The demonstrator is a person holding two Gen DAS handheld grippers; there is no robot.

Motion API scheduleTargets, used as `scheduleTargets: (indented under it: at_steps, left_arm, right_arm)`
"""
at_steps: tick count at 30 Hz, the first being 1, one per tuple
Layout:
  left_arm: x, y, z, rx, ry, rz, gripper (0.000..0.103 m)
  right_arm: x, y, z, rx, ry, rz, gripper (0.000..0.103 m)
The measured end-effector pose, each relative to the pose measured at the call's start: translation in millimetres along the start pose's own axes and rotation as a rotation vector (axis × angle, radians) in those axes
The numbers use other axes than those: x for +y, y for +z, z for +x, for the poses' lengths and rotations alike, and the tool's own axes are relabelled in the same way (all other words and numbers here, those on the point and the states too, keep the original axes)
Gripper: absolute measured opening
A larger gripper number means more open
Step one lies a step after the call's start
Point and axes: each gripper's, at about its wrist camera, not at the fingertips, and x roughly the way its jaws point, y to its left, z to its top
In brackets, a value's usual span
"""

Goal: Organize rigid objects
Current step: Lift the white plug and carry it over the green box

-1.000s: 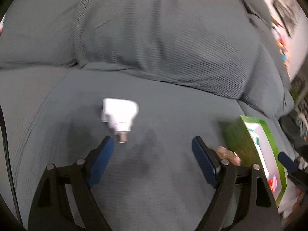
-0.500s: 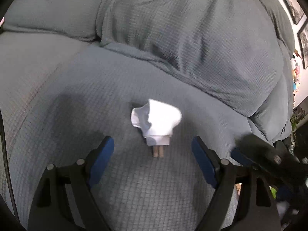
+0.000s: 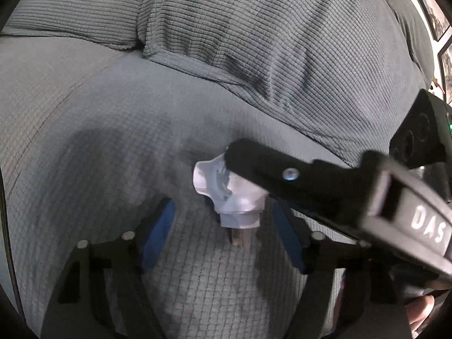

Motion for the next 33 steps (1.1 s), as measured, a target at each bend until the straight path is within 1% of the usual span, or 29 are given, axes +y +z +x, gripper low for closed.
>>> scheduleTargets:
  at_steps: [1, 2, 5, 6, 8, 9, 10, 16, 19, 23, 27, 28, 30, 33]
  left_arm:
    - [0.2, 0.7, 0.8, -0.003, 0.001, 0.002, 0.060]
    - [-0.4, 0.9, 0.8, -0.006, -0.009, 0.010, 0.054]
    - [-0.5, 1.0, 2.2, 0.008, -0.060, 0.007, 0.039]
    - [0.8, 0.9, 4.4, 0.014, -0.071, 0.000, 0.037]
    - [2.9, 0.5, 6.7, 0.015, -0.072, 0.003, 0.036]
    - [2.9, 0.2, 6.4, 0.012, -0.070, 0.009, 0.036]
    - [1.7, 0.0, 7.0, 0.012, -0.061, 0.024, 0.036]
    - [-1.3, 1.4, 2.9, 0.011, -0.035, 0.068, 0.035]
    - [-8.5, 1.9, -8.3, -0.001, -0.025, 0.096, 0.035]
    - [-26.4, -0.2, -32.6, -0.048, -0.042, 0.135, 0.035]
    - [-51.5, -13.5, -56.8, -0.081, -0.075, 0.209, 0.035]
    - [-58.6, -17.5, -60.5, -0.087, -0.081, 0.230, 0.035]
    - [-74.6, -28.0, -68.0, -0.089, -0.117, 0.279, 0.035]
    - [-93.5, -42.8, -72.4, -0.067, -0.170, 0.336, 0.035]
  right_arm:
    - [1.0, 0.3, 3.3, 0.004, -0.006, -0.005, 0.076]
    - [1.7, -0.2, 7.2, 0.010, -0.006, -0.009, 0.076]
    - [2.2, -0.8, 14.2, 0.020, 0.008, -0.015, 0.076]
    - [3.4, 0.3, 16.4, 0.019, 0.005, -0.017, 0.076]
    - [5.1, 0.6, 19.5, 0.018, -0.015, -0.026, 0.076]
    - [4.4, 0.3, 20.7, 0.015, -0.018, -0.024, 0.070]
    - [2.6, -0.1, 21.2, 0.017, -0.001, -0.019, 0.067]
    - [-4.7, -3.1, 18.7, -0.002, 0.035, 0.000, 0.067]
    - [-2.3, -3.9, 12.7, -0.020, 0.044, 0.001, 0.067]
    - [7.2, -4.5, -13.0, -0.070, 0.061, -0.014, 0.067]
    - [16.9, -10.5, -45.6, -0.126, 0.036, -0.042, 0.067]
    - [18.6, -14.6, -57.0, -0.146, 0.023, -0.047, 0.067]
    - [20.1, -24.0, -77.3, -0.187, -0.005, -0.047, 0.067]
    - [14.1, -40.1, -107.7, -0.243, -0.057, -0.019, 0.067]
